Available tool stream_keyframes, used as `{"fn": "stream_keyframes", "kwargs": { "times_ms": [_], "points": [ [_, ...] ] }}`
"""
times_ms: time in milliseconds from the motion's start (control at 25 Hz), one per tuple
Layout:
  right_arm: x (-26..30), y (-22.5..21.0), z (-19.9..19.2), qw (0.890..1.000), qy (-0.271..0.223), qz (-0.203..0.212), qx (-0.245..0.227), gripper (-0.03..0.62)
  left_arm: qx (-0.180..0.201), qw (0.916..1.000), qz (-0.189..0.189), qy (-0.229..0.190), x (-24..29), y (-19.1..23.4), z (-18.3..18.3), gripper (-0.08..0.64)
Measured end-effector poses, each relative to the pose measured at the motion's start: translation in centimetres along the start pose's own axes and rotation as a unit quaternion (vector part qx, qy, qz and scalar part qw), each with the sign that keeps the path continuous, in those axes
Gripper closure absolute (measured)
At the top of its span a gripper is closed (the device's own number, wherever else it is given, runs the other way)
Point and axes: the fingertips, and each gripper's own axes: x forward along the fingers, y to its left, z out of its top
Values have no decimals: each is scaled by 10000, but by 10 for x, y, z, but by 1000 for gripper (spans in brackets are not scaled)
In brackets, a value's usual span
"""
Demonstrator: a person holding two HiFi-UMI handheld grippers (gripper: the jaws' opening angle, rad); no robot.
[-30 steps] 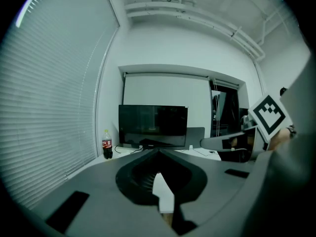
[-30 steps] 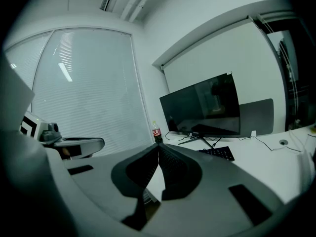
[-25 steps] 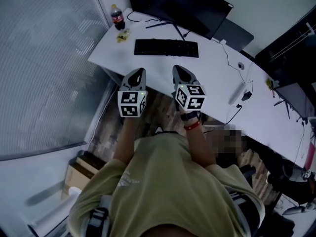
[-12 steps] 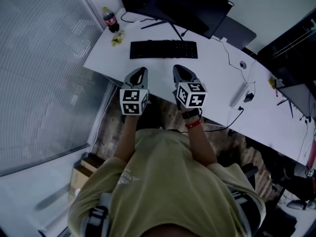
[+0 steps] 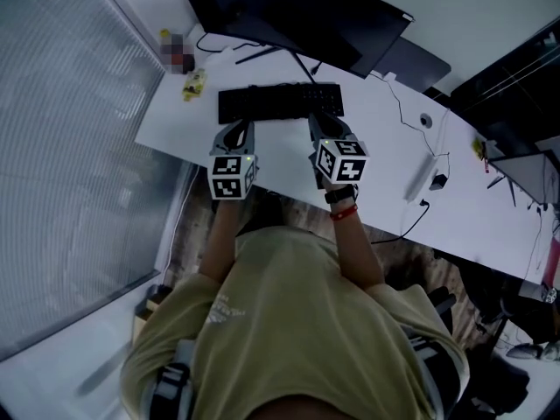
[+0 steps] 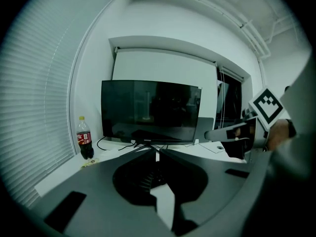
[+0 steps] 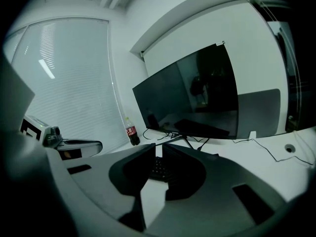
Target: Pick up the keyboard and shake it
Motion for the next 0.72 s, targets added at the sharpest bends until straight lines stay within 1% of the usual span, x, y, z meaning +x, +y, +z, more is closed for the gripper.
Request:
{"fn": "stream_keyframes", "kwargs": {
  "times_ms": [280,320,400,720],
  "points": [
    [48,-13,-4,9995,311,-50,-48,506,-220,9996,16,200,39,38,-5,535],
    [53,-16,-5,9993,351,-70,-54,500,-245,9994,40,230,44,44,-6,529],
    [63,-23,-6,9989,444,-112,-63,486,-278,9991,86,312,55,55,-8,486],
    [99,-58,-11,9974,636,-325,14,451,-405,9963,121,751,96,93,-27,437]
  ]
}}
